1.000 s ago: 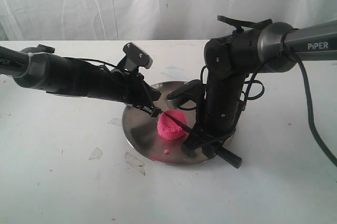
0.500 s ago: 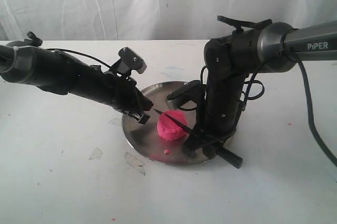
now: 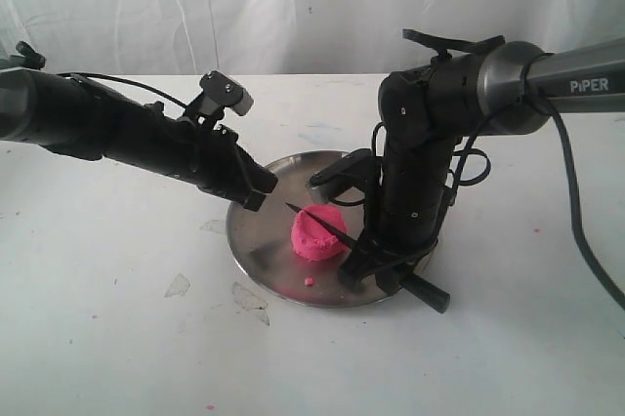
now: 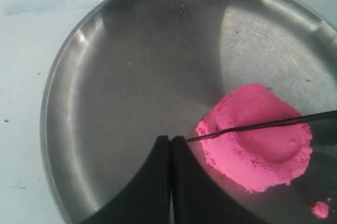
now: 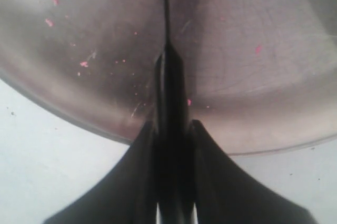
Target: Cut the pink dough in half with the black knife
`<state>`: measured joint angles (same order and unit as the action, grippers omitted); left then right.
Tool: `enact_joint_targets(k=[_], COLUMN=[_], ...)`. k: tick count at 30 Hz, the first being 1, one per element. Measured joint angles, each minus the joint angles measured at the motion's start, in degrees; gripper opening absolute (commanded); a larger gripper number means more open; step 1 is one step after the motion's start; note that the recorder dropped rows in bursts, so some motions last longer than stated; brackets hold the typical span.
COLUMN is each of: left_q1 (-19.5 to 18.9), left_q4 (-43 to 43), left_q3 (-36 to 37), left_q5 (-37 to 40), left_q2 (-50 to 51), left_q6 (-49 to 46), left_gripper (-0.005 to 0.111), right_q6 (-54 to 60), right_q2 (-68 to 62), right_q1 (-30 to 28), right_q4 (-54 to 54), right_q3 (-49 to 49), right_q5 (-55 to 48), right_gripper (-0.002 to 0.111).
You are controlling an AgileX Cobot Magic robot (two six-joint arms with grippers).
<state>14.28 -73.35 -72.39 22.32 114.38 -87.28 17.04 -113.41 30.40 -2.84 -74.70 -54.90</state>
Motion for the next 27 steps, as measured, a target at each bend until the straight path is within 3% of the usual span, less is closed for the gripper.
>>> enact_joint_targets(k=[11, 27], left_q1=[0.0, 0.0], left_q4=[-2.1, -4.83], left_q3=[-1.72, -3.29], left_q5=[5.88, 6.27], left_q2=[2.61, 5.53], left_q6=[-0.12, -0.12], left_gripper=[0.0, 0.0], right_q6=[0.0, 0.0], right_q2=[0.0, 0.0], right_q1=[0.0, 0.0], right_q4=[0.0, 0.0], right_q3=[0.0, 0.0], right_q5=[0.0, 0.0], right_gripper=[0.0, 0.0])
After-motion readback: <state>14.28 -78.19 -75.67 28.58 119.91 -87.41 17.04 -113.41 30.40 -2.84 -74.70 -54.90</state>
